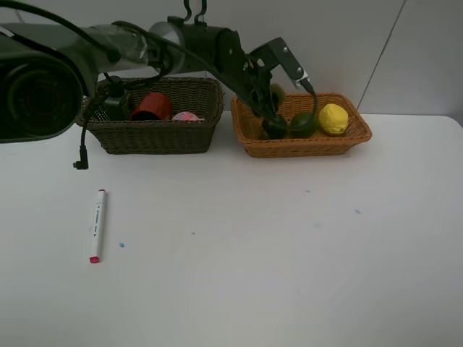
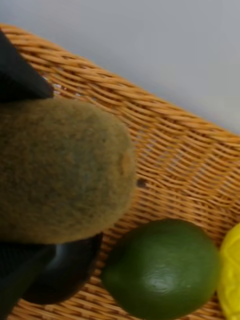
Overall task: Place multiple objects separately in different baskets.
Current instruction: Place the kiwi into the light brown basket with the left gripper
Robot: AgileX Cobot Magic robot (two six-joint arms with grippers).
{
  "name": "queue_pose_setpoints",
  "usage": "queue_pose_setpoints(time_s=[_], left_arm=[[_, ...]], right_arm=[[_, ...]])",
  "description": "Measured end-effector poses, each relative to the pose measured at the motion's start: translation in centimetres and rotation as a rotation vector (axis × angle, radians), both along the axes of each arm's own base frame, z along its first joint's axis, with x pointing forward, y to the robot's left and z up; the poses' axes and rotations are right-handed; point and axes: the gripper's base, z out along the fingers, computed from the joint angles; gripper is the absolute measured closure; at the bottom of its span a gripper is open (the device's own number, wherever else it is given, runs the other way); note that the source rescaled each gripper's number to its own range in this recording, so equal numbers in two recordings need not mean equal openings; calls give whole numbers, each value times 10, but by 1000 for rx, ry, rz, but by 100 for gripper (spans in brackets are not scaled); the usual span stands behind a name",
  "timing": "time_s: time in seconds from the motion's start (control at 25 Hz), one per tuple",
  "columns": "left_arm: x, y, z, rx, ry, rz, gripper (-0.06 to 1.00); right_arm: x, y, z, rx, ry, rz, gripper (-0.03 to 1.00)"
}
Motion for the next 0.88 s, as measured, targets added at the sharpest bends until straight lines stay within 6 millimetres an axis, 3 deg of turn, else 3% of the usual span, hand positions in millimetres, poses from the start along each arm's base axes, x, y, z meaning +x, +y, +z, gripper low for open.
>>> queue_pose_setpoints(time_s=[0.48,0.76,0.88], left_arm=[[1,1,-1,-9,4,12,32],[1,1,-1,-107,85,123,31],[3,0,1,-186,112,193,7]], right_arm=[[0,0,0,0,0,0,-2],[0,0,0,0,0,0,-2],[0,0,0,-1,0,0,-2]])
